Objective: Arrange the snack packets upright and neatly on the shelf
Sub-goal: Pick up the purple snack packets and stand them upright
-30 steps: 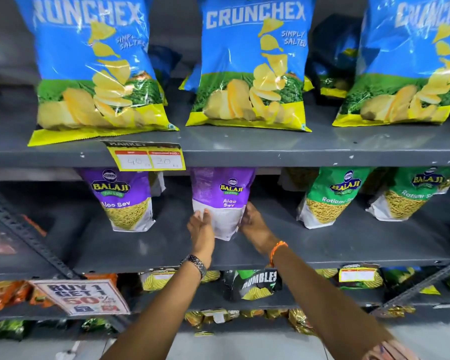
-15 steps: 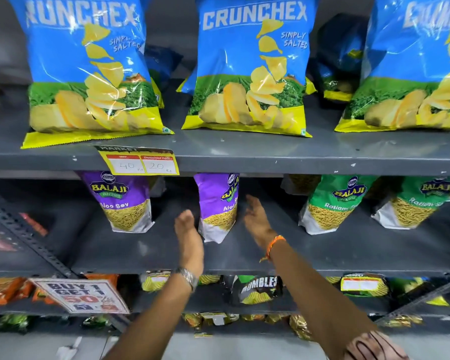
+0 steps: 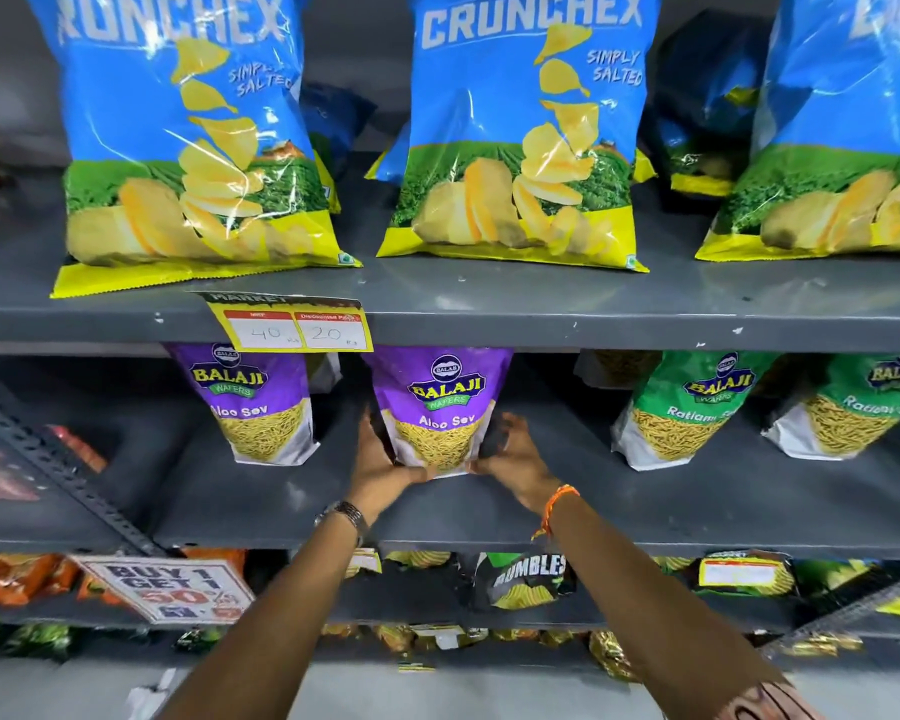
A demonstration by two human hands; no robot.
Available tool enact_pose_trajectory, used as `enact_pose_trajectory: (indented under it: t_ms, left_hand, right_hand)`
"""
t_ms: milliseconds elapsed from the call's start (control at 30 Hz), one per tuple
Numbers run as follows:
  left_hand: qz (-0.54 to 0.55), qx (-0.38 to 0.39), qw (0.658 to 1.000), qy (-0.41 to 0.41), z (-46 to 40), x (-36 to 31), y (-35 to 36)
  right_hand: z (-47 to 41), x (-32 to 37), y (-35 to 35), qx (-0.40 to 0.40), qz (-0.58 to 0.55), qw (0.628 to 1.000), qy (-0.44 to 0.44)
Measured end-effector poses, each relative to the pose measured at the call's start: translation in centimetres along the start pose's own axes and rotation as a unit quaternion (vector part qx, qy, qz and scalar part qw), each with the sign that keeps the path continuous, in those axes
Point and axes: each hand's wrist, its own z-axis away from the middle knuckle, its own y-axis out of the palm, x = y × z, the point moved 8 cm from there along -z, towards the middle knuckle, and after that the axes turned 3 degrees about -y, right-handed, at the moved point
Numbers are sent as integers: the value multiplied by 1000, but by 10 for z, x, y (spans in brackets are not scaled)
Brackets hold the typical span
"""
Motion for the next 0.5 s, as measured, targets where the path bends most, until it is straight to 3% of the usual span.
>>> enact_pose_trajectory:
  t_ms: [200,500]
  left_hand:
    - [-152,76,985,-11,-38,14,0]
    - [-140,118,983,-22,-37,15,1]
  right_hand:
    - [-24,8,18,93,44,995,3]
    - [-22,1,15,44,75,996,6]
